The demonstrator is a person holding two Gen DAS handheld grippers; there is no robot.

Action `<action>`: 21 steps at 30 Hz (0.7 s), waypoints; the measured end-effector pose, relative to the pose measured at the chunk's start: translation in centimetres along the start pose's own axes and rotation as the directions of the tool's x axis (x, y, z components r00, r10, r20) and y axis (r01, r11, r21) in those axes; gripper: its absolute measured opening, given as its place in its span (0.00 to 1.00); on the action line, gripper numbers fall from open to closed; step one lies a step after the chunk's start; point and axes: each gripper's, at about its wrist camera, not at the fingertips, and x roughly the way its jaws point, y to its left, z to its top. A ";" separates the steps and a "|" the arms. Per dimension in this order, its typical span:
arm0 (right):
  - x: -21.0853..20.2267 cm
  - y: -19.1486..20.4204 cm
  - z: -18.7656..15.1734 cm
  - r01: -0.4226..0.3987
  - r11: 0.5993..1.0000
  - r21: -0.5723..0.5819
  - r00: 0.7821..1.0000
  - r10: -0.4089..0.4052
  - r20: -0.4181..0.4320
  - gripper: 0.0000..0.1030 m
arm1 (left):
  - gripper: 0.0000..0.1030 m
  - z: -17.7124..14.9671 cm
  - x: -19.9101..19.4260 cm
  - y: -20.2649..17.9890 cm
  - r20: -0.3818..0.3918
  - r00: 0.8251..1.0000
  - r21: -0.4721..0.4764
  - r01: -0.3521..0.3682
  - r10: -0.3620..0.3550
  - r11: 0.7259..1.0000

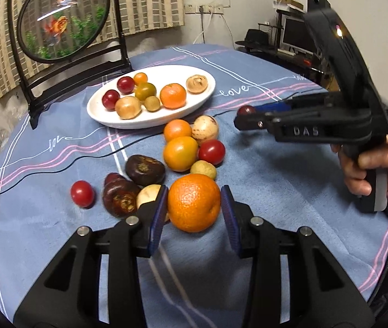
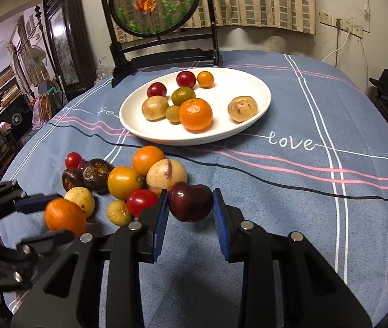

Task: Organize fruits
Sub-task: 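Grasp the dark red plum with the right tool while the left tool grasps a tangerine, then carry both fruits over the white plate and open both tools to release them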

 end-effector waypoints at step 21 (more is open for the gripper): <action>5.4 -1.4 11.2 -0.050 0.994 0.093 0.990 0.038 0.132 0.32 | 0.39 15.6 10.3 12.9 -0.011 1.000 -0.206 -0.025 0.023 0.978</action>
